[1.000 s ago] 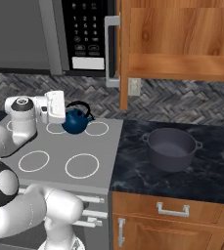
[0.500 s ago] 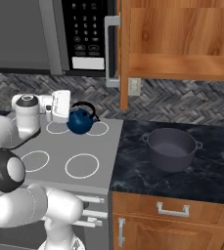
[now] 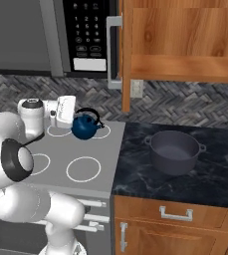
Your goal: Pick the kettle from the cabinet and place it on a stove burner. Then pick the pot from the counter and place it on another stove burner. Finally, turn both burners on.
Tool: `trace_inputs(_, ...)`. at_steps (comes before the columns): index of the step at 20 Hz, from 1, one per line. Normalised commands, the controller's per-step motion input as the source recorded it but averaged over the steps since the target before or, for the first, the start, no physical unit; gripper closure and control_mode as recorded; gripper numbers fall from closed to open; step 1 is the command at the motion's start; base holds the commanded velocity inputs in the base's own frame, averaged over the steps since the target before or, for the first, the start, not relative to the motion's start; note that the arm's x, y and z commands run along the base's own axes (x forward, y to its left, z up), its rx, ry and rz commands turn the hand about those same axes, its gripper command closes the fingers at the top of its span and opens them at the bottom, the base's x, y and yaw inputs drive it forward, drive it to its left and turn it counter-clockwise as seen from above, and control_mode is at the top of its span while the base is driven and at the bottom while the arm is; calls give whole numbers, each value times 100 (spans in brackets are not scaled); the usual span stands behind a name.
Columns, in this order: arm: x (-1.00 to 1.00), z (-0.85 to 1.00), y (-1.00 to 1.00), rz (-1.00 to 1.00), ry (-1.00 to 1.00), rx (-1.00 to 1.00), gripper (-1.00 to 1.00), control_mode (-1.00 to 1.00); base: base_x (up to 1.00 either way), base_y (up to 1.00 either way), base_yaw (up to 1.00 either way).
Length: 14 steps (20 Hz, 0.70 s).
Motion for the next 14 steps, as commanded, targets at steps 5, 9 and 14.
trace_inputs(5, 26, -35, 0, -4, 0, 0, 100, -100, 0, 0, 0)
trace_inputs(9, 36, -18, -1, -4, 0, 0, 100, -100, 0, 0, 0)
trace_inputs(14, 40, -13, 0, -3, 0, 0, 100, -100, 0, 0, 0)
